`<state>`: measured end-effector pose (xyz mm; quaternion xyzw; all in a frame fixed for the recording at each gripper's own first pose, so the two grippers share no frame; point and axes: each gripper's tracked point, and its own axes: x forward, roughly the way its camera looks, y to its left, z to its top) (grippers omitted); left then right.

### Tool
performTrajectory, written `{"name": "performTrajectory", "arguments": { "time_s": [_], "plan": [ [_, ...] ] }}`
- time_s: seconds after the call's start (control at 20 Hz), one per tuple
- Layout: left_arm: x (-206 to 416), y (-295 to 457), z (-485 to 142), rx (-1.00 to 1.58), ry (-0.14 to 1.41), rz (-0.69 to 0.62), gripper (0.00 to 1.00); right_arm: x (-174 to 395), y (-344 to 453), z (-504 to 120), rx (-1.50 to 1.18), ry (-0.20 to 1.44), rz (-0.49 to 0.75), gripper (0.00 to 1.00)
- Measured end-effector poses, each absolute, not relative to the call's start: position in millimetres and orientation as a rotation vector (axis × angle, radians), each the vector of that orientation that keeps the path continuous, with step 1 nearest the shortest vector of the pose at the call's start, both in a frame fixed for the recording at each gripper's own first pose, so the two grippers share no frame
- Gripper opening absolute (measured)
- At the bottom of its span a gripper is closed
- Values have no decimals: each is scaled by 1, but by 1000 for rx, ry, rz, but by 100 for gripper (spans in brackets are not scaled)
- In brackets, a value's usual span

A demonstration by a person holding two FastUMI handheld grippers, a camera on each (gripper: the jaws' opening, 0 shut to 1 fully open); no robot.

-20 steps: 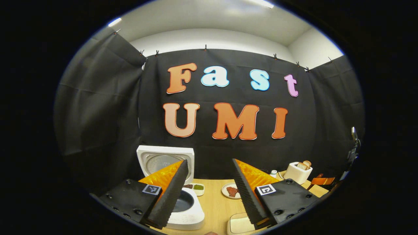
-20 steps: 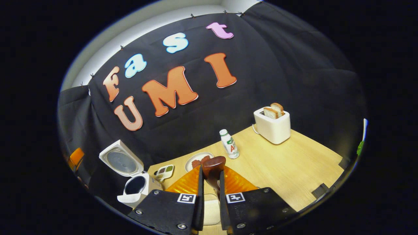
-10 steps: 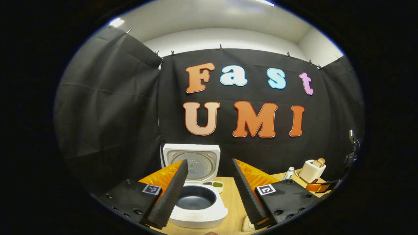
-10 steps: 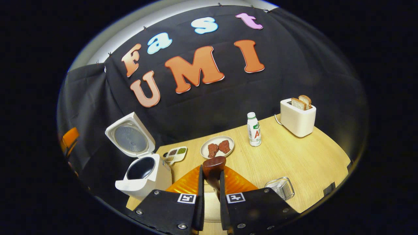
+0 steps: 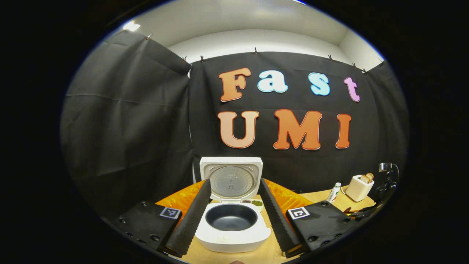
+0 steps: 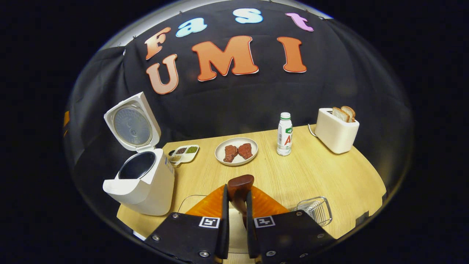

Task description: Close the left gripper, press the button to open the rice cooker; take a wooden spoon from the chopstick holder with the right hand, scoop a spoonful of rice and pour it into the rice cooker, then put the wooden spoon back into the chopstick holder.

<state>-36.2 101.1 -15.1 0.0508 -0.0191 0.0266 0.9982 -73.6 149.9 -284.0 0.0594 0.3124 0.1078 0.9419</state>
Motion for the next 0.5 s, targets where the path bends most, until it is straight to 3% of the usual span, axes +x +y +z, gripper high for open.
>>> {"name": "performTrajectory", "arguments": {
  "time_s": [0.1,0.15,0.2,0.5],
  "plan": [
    [-36,104,-18,96,-32,57,90,-72,159,-287,88,619,234,20],
    [-36,104,-20,100,-27,58,91,-71,163,-289,82,615,240,15],
    [-36,106,-20,106,-25,59,91,-73,167,-291,78,616,241,20],
    [-35,114,-23,103,-18,67,91,-90,181,-306,213,690,226,20]
  ]
}}
